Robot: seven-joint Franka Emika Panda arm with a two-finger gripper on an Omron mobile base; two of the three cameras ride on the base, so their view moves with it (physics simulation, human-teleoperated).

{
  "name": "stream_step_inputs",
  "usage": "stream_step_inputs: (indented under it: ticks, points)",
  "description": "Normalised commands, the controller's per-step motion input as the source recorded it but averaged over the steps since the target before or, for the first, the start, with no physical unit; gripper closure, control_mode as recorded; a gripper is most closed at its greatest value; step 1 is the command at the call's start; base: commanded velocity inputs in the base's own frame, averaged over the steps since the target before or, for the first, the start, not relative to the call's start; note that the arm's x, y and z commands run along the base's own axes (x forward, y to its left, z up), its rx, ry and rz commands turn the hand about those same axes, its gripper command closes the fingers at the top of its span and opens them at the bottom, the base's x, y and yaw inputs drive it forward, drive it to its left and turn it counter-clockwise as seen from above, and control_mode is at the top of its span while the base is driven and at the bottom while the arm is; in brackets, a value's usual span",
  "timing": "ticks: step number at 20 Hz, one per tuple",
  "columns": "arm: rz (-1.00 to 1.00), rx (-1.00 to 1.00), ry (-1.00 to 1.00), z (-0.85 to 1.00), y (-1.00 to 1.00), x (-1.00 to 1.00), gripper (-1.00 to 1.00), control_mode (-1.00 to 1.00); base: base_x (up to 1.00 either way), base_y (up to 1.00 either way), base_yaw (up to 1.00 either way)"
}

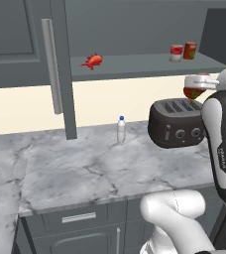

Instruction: Pick the cans from the counter and place them in their designated side in the cabinet.

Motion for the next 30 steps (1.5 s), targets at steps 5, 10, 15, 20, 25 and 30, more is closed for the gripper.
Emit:
stream_step_inputs:
  ticks: [5, 10, 15, 20, 25, 30]
  points:
    - [0.00, -0.03, -0.06, 0.22, 0.00, 0.00, 1.00, -1.00, 0.00, 0.00, 0.00]
    - [0.00, -0.05, -0.10, 0.22, 0.00, 0.00, 1.00, -1.00, 0.00, 0.00, 0.00]
    - [0.00, -0.07, -0.08, 0.17, 0.00, 0.02, 1.00, -1.00, 0.00, 0.00, 0.00]
    - [0.00, -0.06, 0.00, 0.14, -0.01, 0.07, 1.00, -1.00, 0.00, 0.00, 0.00]
    - [0.00, -0.04, 0.00, 0.14, -0.02, 0.12, 1.00, -1.00, 0.00, 0.00, 0.00]
    - [0.00, -0.02, 0.01, 0.09, -0.04, 0.18, 1.00, -1.00, 0.00, 0.00, 0.00]
